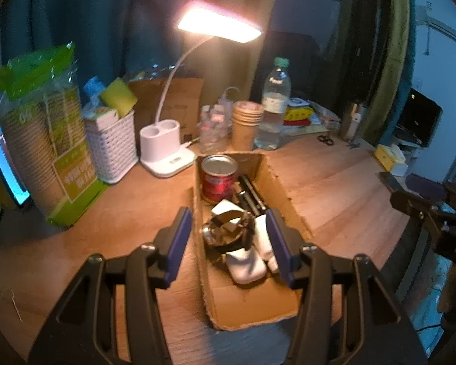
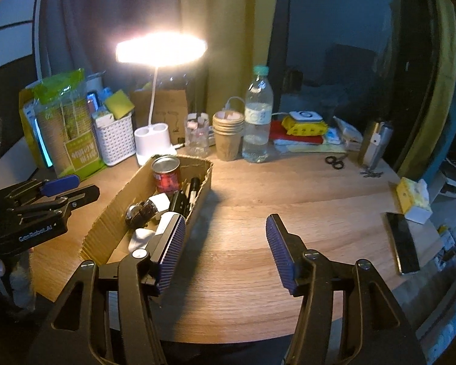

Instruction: Organize rigid objects

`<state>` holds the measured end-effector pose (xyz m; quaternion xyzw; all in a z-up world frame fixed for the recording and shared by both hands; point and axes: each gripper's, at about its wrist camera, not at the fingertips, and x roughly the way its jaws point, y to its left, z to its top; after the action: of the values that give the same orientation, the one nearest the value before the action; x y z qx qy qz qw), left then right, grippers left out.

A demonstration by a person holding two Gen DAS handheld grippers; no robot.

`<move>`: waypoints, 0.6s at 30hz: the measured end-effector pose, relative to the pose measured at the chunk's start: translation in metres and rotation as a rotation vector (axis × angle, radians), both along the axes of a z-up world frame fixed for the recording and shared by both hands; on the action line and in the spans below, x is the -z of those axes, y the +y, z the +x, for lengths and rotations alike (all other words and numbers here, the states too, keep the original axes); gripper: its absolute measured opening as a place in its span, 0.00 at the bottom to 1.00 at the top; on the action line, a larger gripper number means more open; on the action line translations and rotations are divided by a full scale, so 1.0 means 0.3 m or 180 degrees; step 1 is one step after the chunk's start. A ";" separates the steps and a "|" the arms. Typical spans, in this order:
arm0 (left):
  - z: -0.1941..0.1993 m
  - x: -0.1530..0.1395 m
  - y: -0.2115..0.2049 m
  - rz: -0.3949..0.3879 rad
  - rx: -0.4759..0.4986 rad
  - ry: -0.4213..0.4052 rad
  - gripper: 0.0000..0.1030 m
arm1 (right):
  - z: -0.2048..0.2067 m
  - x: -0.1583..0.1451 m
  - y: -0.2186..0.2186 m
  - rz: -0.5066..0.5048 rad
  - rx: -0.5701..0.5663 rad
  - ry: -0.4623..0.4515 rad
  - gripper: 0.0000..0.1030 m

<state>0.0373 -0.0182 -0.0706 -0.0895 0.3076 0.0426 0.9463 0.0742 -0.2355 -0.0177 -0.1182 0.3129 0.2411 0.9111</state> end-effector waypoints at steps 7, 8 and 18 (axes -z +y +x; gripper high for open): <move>-0.017 -0.072 -0.054 0.0114 0.0182 -0.0105 0.69 | -0.047 -0.062 -0.064 0.0047 0.0162 -0.0174 0.60; -0.022 -0.083 -0.060 0.0118 0.0203 -0.0141 0.72 | -0.053 -0.073 -0.073 0.0044 0.0184 -0.0209 0.62; -0.044 -0.192 -0.105 0.0218 0.0322 -0.0295 0.82 | -0.095 -0.167 -0.151 0.0104 0.0421 -0.0494 0.64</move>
<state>0.0242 -0.0498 -0.0128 -0.0434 0.2660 0.0010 0.9630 0.0459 -0.2809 0.0324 -0.1007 0.2445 0.1756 0.9483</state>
